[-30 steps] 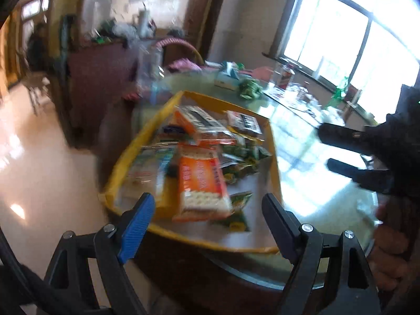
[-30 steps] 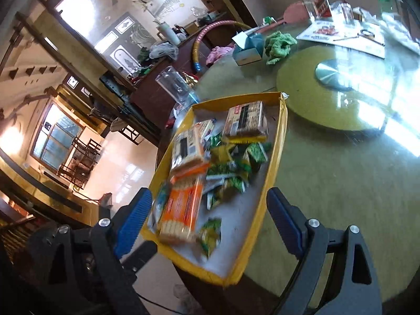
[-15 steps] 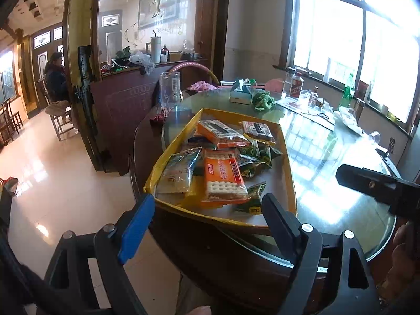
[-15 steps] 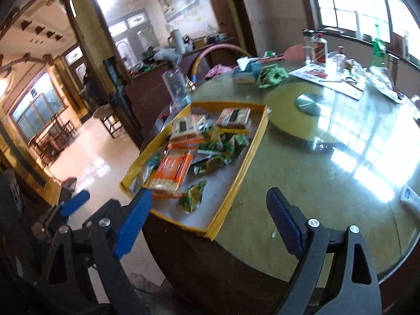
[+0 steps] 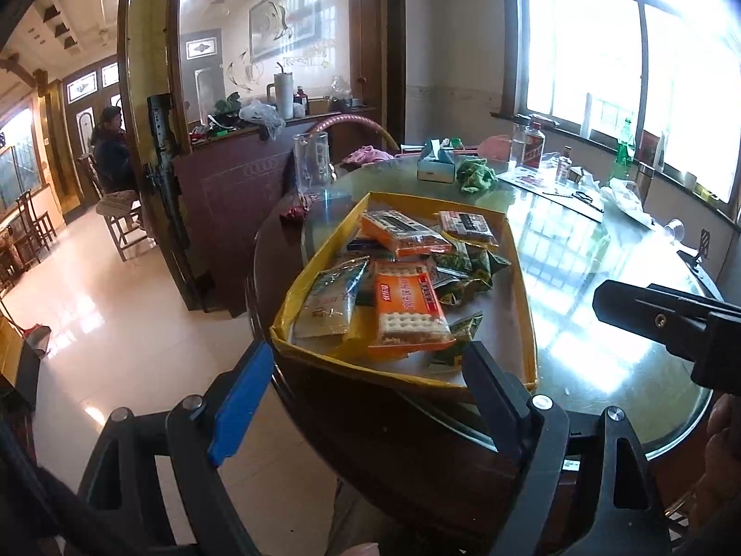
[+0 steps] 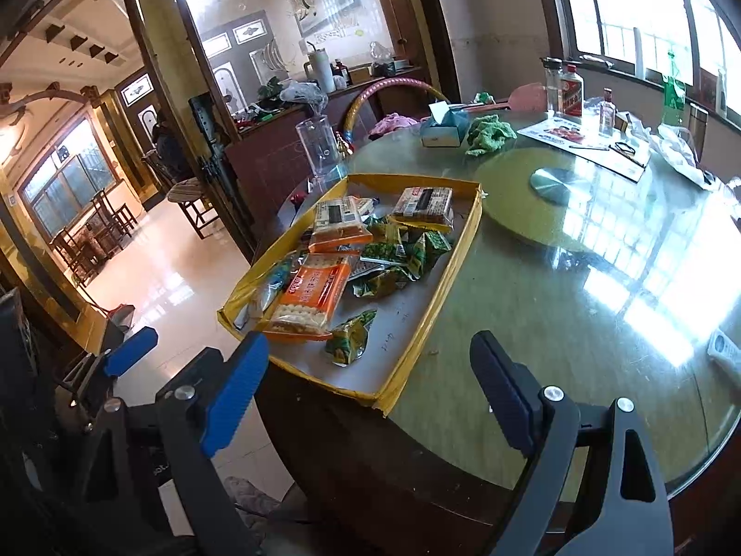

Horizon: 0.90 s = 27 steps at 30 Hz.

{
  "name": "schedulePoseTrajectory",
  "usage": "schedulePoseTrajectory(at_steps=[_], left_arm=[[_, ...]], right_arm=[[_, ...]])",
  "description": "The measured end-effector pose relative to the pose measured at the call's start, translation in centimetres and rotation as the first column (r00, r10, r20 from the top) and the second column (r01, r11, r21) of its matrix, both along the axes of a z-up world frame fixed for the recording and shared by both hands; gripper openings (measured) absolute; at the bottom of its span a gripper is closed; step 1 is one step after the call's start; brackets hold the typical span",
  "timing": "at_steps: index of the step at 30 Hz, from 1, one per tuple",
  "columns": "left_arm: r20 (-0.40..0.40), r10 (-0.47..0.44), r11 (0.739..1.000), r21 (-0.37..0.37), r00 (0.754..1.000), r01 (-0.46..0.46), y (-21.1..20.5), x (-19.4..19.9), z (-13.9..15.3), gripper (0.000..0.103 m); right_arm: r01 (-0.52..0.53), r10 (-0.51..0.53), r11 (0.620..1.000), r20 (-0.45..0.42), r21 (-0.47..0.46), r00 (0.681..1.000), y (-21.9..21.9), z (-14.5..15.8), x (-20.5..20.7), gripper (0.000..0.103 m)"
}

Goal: Organize snacks

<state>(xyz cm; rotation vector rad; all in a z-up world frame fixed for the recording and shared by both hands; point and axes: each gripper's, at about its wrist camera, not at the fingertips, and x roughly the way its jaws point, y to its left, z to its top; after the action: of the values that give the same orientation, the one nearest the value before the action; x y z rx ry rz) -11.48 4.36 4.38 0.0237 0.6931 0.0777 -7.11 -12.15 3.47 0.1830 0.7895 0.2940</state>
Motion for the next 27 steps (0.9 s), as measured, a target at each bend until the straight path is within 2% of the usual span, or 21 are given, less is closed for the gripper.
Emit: schedulePoseTrajectory(at_steps=[27], left_arm=[[-0.019,-0.001,1.000,0.005,1.000,0.001,0.18,0.09,-0.43,0.084]], right_arm=[[-0.008,0.008,1.000,-0.009,-0.009,1.000,0.56,-0.34,-0.19,0.089]])
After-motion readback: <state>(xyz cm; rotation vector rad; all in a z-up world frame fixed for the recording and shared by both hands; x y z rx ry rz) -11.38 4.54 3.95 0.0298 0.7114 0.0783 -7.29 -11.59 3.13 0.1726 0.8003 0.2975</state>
